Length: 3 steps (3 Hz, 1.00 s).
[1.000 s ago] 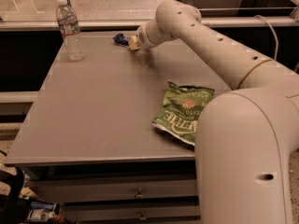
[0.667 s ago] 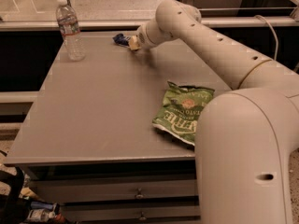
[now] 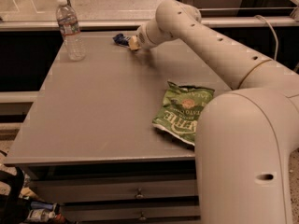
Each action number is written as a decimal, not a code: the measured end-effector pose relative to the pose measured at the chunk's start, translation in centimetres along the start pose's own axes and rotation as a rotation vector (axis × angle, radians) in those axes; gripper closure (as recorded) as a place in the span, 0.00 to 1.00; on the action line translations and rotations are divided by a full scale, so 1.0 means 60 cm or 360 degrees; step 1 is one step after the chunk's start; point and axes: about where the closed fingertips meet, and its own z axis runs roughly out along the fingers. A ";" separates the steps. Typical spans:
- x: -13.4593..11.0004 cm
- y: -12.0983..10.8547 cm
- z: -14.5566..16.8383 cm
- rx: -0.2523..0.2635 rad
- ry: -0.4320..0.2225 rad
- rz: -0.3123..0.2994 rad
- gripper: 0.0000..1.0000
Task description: Pick rxbar blueberry
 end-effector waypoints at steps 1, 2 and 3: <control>0.000 0.000 0.000 0.0000 0.0000 0.0000 1.00; 0.000 0.000 0.000 0.0000 0.0000 -0.0001 1.00; 0.000 0.000 0.000 0.0000 0.0000 -0.0001 1.00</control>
Offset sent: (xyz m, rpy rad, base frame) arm 0.0098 0.0025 0.1571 -0.1926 -0.2071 0.2352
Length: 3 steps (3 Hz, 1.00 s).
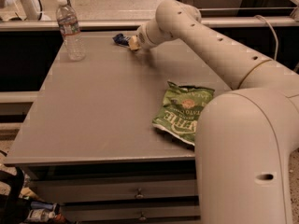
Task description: Pick rxbar blueberry
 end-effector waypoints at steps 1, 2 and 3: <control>0.000 0.000 0.000 0.0000 0.0000 0.0000 1.00; 0.000 0.000 0.000 0.0000 0.0000 -0.0001 1.00; 0.000 0.000 0.000 0.0000 0.0000 -0.0001 1.00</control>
Offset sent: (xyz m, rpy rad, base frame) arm 0.0047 0.0052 0.1823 -0.1953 -0.2522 0.2658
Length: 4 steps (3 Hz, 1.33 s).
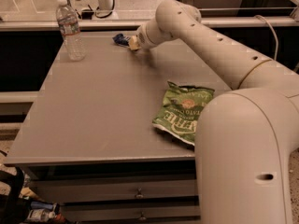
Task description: Pick rxbar blueberry
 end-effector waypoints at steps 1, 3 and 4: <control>0.000 0.000 0.000 0.0000 0.0000 0.0000 1.00; 0.000 0.000 0.000 0.0000 0.0000 -0.0001 1.00; 0.000 0.000 0.000 0.0001 0.0000 -0.0001 1.00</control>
Offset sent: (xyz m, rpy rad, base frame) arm 0.0066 -0.0187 0.0897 -0.2196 -0.0976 -0.0063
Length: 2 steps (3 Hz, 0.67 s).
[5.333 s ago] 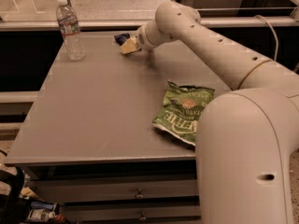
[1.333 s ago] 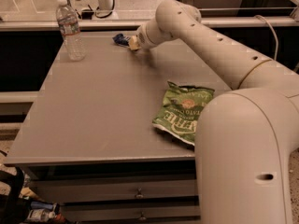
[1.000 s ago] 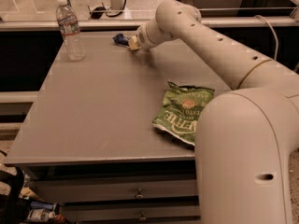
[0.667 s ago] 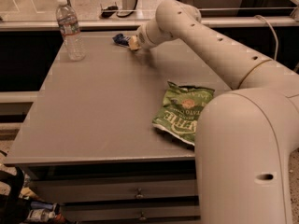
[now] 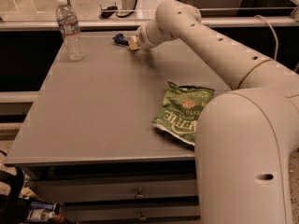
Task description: Pick rxbar blueberry
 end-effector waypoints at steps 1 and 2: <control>0.000 0.000 0.000 0.0000 0.0000 0.0000 1.00; 0.000 0.000 0.000 0.0000 0.0000 -0.0001 1.00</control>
Offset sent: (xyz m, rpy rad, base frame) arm 0.0030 -0.0042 0.1351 -0.2783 -0.1973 0.0012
